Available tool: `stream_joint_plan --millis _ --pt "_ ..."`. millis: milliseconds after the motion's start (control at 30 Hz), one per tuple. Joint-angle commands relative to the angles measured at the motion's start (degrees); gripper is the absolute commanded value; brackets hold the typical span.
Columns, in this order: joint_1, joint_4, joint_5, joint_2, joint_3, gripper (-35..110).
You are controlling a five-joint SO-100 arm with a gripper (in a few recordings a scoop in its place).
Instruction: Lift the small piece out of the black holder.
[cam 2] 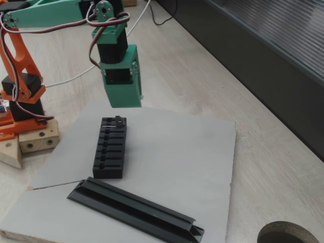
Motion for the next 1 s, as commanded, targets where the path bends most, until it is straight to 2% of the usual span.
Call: stream_joint_plan --millis 0,233,967 --pt "-2.5 0.1 0.9 0.0 0.8 23" --pt "-2.2 -0.5 -6.1 0.0 0.7 23" --pt "-2.5 -0.7 -5.8 -3.7 0.7 23"
